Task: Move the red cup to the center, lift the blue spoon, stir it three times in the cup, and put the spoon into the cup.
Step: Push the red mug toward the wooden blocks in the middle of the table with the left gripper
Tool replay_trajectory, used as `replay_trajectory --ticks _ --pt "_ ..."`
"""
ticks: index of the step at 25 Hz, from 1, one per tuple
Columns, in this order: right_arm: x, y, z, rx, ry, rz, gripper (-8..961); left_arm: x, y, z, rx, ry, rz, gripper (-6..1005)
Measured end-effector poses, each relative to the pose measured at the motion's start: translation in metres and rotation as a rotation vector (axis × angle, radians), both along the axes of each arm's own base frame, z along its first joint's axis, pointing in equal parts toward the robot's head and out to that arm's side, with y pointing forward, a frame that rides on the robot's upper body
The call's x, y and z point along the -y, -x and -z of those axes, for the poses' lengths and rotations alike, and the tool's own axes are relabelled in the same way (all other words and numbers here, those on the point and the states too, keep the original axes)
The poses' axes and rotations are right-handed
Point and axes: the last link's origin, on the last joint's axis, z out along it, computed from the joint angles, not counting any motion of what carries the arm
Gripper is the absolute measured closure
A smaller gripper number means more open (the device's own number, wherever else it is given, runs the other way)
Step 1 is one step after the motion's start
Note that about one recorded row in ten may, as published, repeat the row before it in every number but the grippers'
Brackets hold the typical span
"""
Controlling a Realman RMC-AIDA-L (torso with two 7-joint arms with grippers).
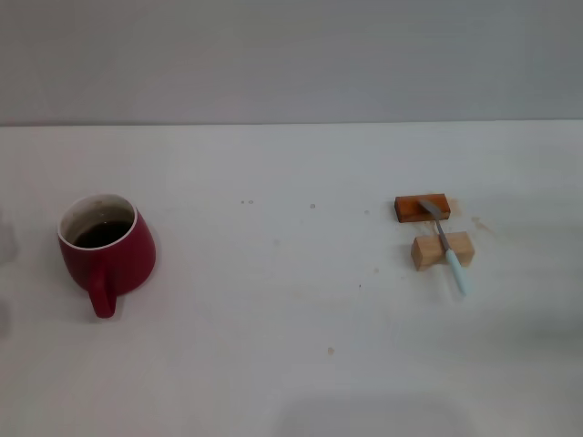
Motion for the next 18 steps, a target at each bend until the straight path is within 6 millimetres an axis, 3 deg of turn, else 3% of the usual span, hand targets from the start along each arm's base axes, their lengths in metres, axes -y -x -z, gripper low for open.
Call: replay_trajectory --ticks 13,18 --pt "0.001 -0.001 0.000 -0.001 -0.001 0.003 212 0.005 0.000 0.026 -0.380 0.237 -0.019 874" --pt "0.001 -0.001 0.000 -0.001 -0.002 0.003 212 0.006 -0.002 0.031 -0.420 0.280 0.007 973"
